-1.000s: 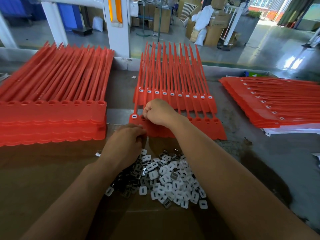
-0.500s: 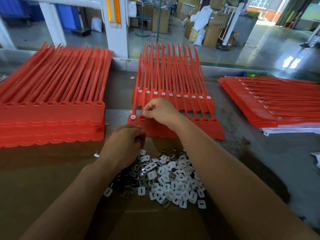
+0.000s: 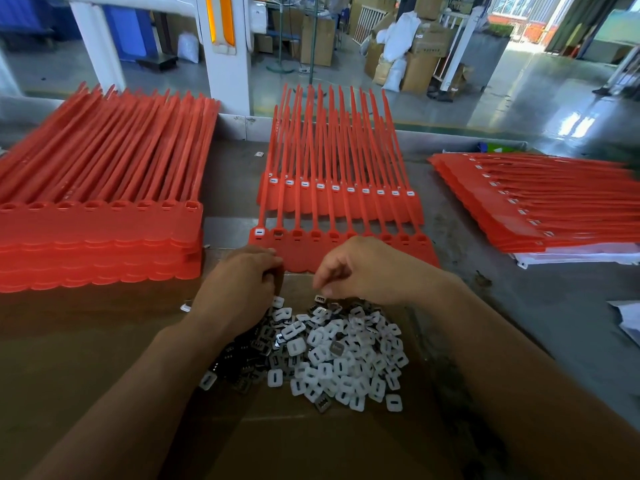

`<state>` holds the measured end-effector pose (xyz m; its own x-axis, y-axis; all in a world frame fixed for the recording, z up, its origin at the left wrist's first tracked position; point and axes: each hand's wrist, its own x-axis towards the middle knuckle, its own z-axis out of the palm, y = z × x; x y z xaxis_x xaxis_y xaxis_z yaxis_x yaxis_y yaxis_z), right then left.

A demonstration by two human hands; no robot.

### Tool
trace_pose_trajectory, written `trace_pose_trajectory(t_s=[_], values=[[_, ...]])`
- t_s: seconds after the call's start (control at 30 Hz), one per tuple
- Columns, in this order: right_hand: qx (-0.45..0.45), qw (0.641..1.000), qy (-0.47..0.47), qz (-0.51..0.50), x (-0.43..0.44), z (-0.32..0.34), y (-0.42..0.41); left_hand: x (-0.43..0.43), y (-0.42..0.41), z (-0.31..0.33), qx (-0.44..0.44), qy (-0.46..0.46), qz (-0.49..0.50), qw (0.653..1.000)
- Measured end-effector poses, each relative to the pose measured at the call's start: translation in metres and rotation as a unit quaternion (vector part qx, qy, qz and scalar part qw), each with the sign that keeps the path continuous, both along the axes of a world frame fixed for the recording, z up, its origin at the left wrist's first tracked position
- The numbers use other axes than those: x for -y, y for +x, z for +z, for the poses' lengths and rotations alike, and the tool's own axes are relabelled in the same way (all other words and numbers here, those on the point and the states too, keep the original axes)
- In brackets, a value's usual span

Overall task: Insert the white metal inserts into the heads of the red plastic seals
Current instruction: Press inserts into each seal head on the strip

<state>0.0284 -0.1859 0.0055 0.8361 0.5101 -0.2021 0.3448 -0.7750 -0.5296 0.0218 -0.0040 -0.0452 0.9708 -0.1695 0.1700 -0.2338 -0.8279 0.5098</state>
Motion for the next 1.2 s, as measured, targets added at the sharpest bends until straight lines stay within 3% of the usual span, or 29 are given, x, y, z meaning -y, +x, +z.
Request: trace_pose_trajectory(t_s=[0.2, 0.47, 0.8, 1.0, 1.2], values=[[0.038, 0.996, -0.066, -0.048, -0.009, -0.006, -0.003, 0.0, -0.001, -0.001, 0.007, -0.002, 0.003, 1.0], [0.065, 0.982, -0.175, -0.029, -0.024, -0.01, -0.01, 0.0, 0.0, 0.0, 0.006, -0.004, 0.003, 1.0], [0.069, 0.98, -0.184, 0.002, -0.028, -0.006, -0.018, 0.001, -0.002, 0.001, 0.007, 0.004, -0.003, 1.0], [0.0, 0.997, -0.055, -0.051, -0.019, 0.003, -0.009, 0.0, -0.003, 0.002, 0.012, 0.003, -0.006, 1.0], [0.05, 0.977, 0.12, -0.168, -0.02, -0.009, 0.031, 0.0, -0.002, 0.002, 0.005, -0.007, -0.001, 1.0]])
